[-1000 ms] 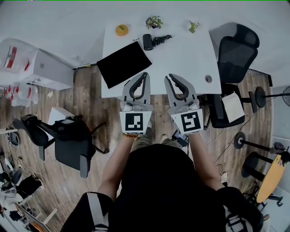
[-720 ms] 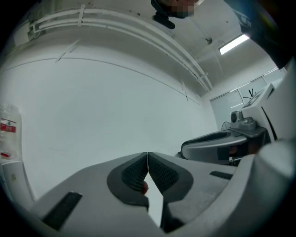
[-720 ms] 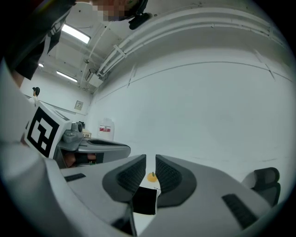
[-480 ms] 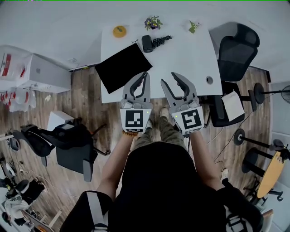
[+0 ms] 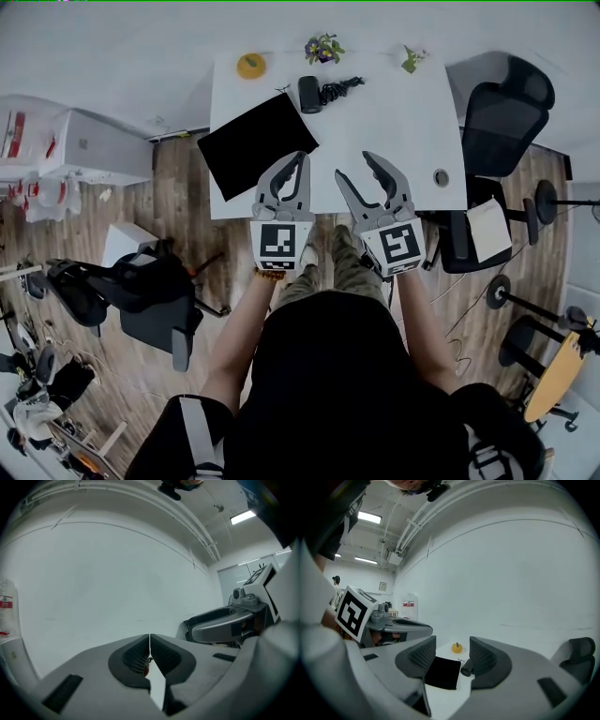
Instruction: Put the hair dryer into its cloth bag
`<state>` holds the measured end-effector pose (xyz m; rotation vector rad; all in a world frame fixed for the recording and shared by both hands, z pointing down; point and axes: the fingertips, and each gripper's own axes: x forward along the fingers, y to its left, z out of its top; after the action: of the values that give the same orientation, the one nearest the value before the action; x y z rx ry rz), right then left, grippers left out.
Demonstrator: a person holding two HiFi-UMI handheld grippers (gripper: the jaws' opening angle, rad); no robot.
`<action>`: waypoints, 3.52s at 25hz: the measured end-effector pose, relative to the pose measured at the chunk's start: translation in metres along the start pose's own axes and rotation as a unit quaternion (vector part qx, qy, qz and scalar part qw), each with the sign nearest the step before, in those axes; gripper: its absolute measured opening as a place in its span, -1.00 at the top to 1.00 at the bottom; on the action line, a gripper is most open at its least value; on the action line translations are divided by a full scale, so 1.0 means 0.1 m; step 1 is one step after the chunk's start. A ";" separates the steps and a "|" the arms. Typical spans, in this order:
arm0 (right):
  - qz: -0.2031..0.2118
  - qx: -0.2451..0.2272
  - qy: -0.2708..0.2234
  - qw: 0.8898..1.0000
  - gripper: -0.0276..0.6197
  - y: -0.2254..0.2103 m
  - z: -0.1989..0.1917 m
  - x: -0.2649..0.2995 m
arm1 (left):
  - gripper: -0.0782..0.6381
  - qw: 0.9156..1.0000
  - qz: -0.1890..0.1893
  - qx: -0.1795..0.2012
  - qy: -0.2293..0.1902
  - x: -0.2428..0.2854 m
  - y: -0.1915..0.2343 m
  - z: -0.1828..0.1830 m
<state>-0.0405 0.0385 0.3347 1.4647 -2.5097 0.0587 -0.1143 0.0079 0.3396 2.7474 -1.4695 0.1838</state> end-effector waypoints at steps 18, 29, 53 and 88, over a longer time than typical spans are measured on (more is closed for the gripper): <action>0.085 0.020 0.034 0.996 0.14 -1.10 -0.49 0.51 | 0.71 0.991 0.065 -0.007 0.118 0.97 0.01 -0.65; 0.116 0.037 0.030 0.992 0.14 -1.48 -0.70 0.64 | 0.71 0.976 0.109 -0.029 0.188 1.07 0.17 -1.07; 0.065 0.032 0.092 0.993 0.14 -2.09 -1.33 0.58 | 0.70 0.935 0.094 -0.100 0.327 1.64 0.43 -2.68; 0.136 0.110 0.123 0.977 0.14 -1.46 -1.74 0.97 | 0.67 0.924 0.056 -0.192 0.327 1.50 0.21 -2.89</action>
<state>0.0712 -0.0903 0.5128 1.0932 -2.5367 0.5473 -0.0761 -0.1065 0.6431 2.0031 -1.2889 0.6599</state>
